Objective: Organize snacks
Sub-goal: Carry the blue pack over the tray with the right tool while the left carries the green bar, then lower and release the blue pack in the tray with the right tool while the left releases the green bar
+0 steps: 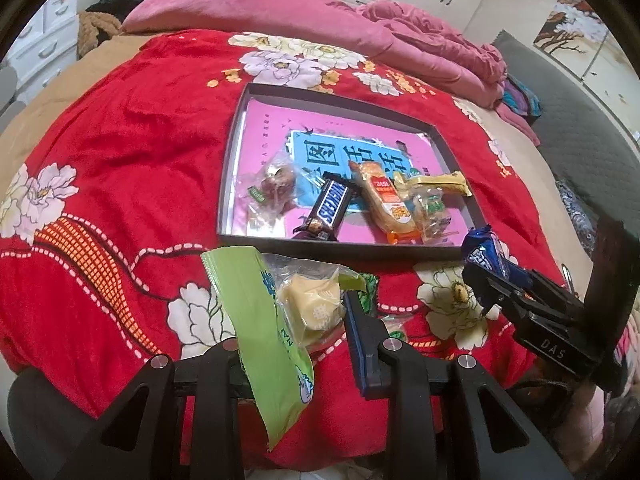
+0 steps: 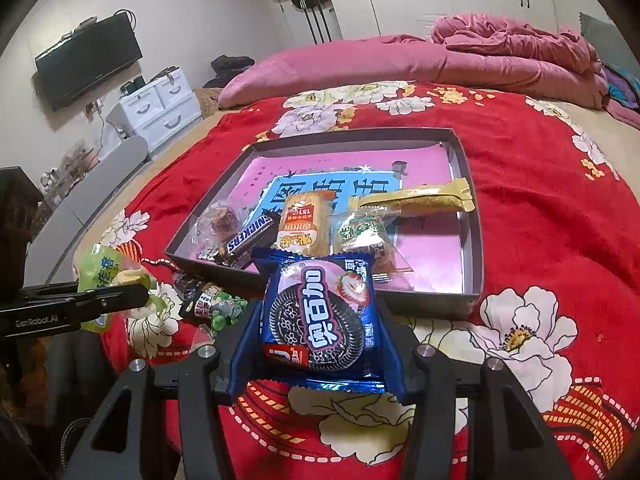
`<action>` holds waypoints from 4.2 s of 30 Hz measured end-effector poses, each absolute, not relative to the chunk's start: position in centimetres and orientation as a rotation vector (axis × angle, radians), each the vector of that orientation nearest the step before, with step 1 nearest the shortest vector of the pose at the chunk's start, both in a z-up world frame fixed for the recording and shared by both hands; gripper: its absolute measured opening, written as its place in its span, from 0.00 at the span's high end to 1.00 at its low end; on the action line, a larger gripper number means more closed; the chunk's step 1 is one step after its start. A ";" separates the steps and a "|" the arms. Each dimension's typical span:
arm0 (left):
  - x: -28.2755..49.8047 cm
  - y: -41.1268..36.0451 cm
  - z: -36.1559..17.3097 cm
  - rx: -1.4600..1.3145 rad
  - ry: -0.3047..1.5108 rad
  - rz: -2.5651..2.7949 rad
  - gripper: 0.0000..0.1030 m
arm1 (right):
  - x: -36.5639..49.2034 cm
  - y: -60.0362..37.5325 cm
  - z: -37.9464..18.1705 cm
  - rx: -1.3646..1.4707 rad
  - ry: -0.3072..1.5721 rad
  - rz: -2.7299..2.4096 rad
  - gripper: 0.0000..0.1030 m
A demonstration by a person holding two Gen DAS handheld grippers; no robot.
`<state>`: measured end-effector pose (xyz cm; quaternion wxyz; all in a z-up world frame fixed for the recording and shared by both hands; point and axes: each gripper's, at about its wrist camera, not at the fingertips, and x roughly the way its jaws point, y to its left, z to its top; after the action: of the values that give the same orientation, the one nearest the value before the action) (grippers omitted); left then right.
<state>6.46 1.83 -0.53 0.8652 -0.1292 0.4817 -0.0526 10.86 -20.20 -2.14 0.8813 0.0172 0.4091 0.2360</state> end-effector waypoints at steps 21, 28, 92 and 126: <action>8.2 1.8 0.4 -0.276 0.998 -0.099 0.70 | 11.5 -20.9 -1.2 0.069 0.821 0.488 0.48; 9.0 1.4 0.5 -0.280 0.998 -0.108 0.70 | 11.6 -21.3 -0.8 0.080 0.802 0.481 0.48; 16.3 0.0 -1.8 -0.270 1.029 -0.030 0.69 | 16.1 -21.8 -0.3 0.151 0.751 0.424 0.48; 17.1 -3.0 -1.7 -0.207 1.021 -0.068 0.69 | 18.3 -22.7 -3.6 0.159 0.826 0.381 0.48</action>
<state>17.13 -2.97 -1.72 0.8667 -0.0988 0.4878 -0.0324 18.29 -22.71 -3.63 0.8952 0.0768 0.3987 0.1839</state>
